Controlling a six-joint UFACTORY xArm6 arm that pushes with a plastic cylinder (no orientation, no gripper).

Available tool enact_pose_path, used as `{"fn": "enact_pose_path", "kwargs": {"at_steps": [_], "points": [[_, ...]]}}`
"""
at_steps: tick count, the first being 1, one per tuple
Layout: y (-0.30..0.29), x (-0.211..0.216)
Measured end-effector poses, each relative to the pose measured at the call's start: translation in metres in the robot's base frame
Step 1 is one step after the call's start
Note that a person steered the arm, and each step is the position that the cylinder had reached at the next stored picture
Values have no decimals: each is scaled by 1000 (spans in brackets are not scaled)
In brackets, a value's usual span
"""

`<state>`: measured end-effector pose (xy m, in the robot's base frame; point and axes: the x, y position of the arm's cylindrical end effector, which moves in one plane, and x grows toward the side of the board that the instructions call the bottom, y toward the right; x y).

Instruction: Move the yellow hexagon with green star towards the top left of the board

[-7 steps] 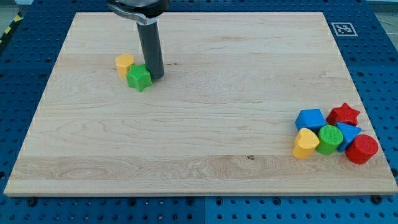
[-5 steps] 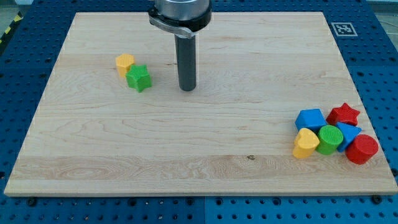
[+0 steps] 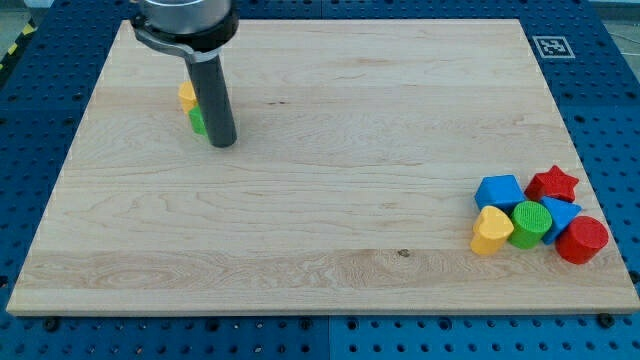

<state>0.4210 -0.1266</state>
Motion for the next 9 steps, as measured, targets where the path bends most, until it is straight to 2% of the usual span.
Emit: {"fn": "enact_pose_path", "kwargs": {"at_steps": [6,8,9], "points": [[-25,-86],[9,-47],[-5,-48]]}}
